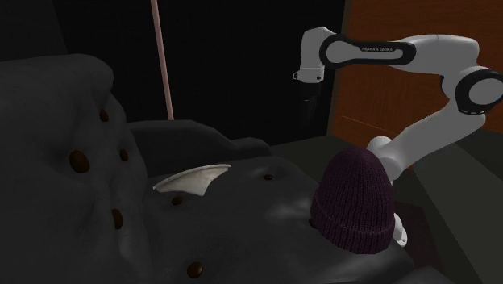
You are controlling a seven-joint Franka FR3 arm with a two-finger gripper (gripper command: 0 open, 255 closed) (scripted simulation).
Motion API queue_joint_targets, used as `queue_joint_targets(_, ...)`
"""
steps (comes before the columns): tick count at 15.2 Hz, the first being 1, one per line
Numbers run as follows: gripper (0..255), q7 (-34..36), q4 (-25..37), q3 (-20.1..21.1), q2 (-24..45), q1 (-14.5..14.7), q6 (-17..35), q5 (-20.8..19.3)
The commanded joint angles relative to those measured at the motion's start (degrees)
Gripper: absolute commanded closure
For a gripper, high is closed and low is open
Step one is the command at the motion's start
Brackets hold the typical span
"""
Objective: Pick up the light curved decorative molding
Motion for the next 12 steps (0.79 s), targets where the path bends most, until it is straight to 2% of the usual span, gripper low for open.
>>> queue_joint_targets(1, 0, 0.0, 0.0, 0.0, 0.0, 0.0, 0.0, 0.0)
queue_joint_targets(12, 0, -9.5, 12.8, 2.5, 23.0, 5.4, 10.8, 0.0)
